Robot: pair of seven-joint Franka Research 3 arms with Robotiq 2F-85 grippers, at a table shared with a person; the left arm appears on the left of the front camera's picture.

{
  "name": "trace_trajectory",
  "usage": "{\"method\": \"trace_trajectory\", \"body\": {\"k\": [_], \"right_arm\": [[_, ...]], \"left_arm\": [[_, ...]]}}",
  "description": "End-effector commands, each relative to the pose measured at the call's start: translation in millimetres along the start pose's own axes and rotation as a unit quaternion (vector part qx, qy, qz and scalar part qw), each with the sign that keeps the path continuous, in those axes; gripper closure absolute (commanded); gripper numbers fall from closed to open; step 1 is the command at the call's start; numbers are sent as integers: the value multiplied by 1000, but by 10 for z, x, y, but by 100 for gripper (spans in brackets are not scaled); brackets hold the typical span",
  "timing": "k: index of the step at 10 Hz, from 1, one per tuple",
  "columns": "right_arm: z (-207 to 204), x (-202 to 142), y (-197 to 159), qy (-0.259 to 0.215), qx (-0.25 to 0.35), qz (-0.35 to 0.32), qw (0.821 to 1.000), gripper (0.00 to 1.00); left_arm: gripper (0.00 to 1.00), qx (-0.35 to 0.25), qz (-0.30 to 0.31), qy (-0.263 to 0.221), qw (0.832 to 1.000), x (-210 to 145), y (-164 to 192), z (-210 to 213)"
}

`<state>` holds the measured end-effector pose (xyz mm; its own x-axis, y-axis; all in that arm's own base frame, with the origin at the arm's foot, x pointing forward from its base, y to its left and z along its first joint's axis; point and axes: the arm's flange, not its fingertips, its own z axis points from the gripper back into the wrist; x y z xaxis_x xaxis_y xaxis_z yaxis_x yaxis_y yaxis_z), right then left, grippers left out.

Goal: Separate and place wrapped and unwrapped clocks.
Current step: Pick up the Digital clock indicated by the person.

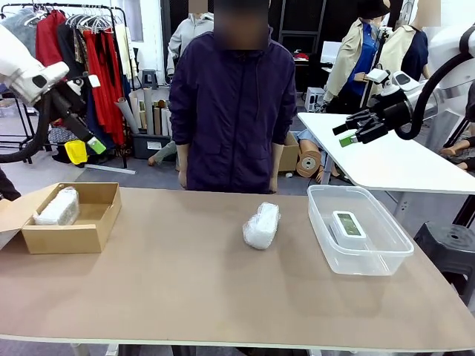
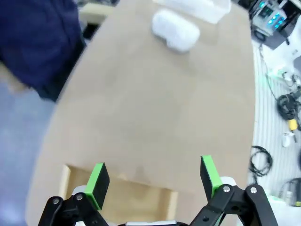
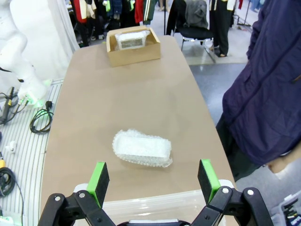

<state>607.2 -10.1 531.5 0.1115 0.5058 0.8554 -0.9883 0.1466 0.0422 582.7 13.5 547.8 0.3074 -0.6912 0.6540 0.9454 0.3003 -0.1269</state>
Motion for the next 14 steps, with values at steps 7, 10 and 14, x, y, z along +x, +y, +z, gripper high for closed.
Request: {"method": "trace_trajectory", "body": {"k": [7, 10, 14], "right_arm": [[-1, 24, 6, -2, 1, 2, 1000, 0], [-1, 24, 6, -2, 1, 2, 1000, 0], [-1, 24, 6, -2, 1, 2, 1000, 0]], "left_arm": [[0, -6, -244, -138, 960, 252, -383, 26], [0, -1, -246, -121, 962, 315, -371, 28], [0, -1, -246, -121, 962, 315, -371, 28]]}}
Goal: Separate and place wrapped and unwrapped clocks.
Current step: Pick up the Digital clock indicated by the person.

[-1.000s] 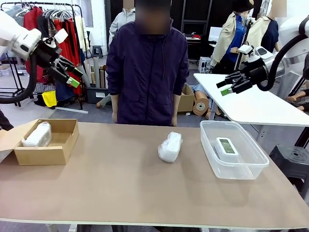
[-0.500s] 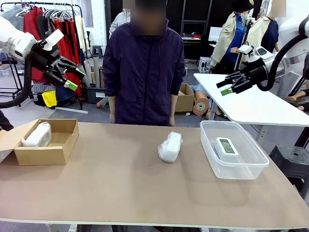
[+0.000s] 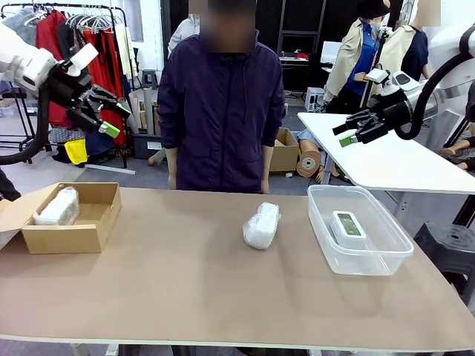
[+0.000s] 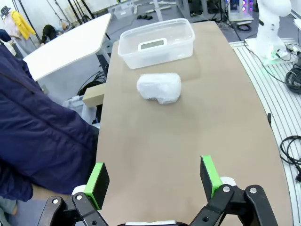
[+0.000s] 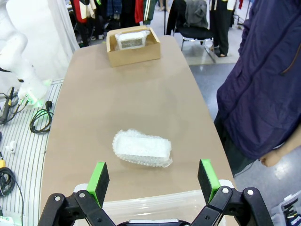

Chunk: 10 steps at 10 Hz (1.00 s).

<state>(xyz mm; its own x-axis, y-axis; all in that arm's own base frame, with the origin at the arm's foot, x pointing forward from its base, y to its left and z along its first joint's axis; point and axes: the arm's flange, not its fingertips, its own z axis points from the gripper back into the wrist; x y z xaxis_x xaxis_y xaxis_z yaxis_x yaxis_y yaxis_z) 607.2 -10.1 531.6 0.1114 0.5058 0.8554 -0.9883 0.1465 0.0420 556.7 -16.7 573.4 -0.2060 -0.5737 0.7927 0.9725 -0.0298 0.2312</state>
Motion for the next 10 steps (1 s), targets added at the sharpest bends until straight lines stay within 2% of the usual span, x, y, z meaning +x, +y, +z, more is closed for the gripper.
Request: {"method": "trace_trajectory", "body": {"k": [1, 10], "right_arm": [[-1, 24, 6, -2, 1, 2, 1000, 0], [-1, 24, 6, -2, 1, 2, 1000, 0]], "left_arm": [[0, 4, -3, 2, 1000, 19, 7, 2], [0, 4, -3, 2, 1000, 19, 7, 2]]}}
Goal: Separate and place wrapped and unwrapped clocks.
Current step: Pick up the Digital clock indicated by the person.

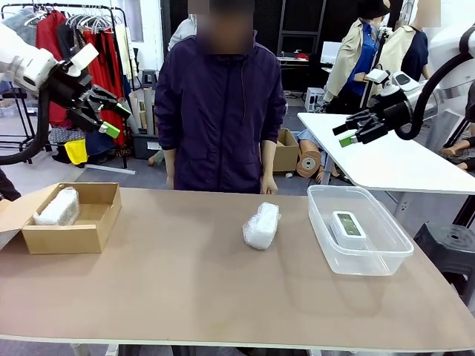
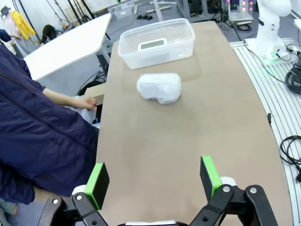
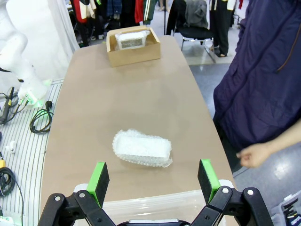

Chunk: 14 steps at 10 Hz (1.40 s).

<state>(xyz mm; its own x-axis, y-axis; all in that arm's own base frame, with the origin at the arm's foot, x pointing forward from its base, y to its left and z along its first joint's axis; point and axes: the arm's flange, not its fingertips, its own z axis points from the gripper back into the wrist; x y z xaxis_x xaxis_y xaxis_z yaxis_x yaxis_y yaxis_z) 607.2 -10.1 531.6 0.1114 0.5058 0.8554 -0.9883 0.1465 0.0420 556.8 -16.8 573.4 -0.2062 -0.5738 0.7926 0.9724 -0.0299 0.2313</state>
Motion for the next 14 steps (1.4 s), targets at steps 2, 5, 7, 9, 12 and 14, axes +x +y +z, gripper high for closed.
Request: {"method": "trace_trajectory", "body": {"k": [2, 5, 7, 9, 12, 14], "right_arm": [[-1, 24, 6, -2, 1, 2, 1000, 0], [-1, 24, 6, -2, 1, 2, 1000, 0], [-1, 24, 6, -2, 1, 2, 1000, 0], [-1, 24, 6, -2, 1, 2, 1000, 0], [-1, 24, 6, -2, 1, 2, 1000, 0], [-1, 24, 6, -2, 1, 2, 1000, 0]], "left_arm": [[0, 4, -3, 2, 1000, 18, 7, 3], [0, 4, -3, 2, 1000, 18, 7, 3], [0, 4, -3, 2, 1000, 18, 7, 3], [0, 4, -3, 2, 1000, 18, 7, 3], [0, 4, -3, 2, 1000, 18, 7, 3], [0, 4, -3, 2, 1000, 18, 7, 3]]}}
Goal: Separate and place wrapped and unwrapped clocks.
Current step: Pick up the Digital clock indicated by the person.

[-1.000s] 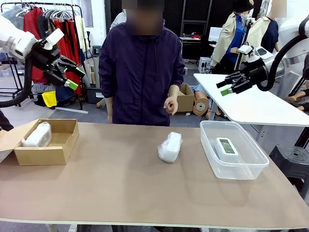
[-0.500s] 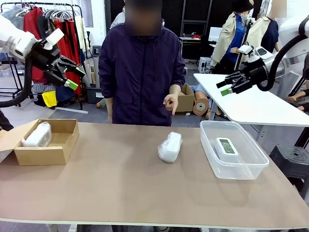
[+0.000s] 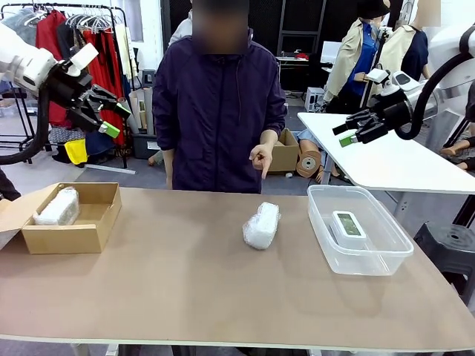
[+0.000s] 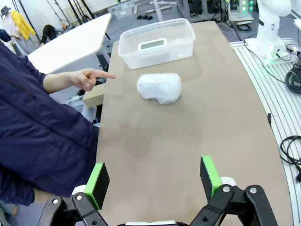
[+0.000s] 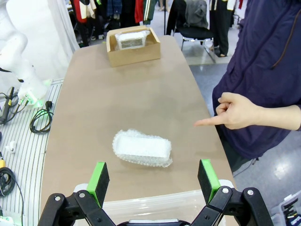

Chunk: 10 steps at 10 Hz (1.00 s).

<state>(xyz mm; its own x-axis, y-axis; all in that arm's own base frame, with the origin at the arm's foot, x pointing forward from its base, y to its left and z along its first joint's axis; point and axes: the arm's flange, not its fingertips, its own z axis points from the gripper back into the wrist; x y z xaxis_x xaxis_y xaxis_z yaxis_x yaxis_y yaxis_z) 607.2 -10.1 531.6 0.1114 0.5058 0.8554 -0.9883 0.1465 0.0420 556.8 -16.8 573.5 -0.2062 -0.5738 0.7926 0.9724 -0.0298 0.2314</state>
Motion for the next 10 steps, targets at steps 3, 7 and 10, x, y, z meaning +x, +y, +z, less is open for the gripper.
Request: {"method": "trace_trajectory", "body": {"k": [3, 7, 10], "right_arm": [[-1, 24, 6, -2, 1, 2, 1000, 0], [-1, 24, 6, -2, 1, 2, 1000, 0], [-1, 24, 6, -2, 1, 2, 1000, 0]], "left_arm": [[0, 4, -3, 2, 1000, 18, 7, 3], [0, 0, 0, 0, 1000, 0, 0, 0], [0, 2, 21, -18, 1000, 278, 114, -436]]}}
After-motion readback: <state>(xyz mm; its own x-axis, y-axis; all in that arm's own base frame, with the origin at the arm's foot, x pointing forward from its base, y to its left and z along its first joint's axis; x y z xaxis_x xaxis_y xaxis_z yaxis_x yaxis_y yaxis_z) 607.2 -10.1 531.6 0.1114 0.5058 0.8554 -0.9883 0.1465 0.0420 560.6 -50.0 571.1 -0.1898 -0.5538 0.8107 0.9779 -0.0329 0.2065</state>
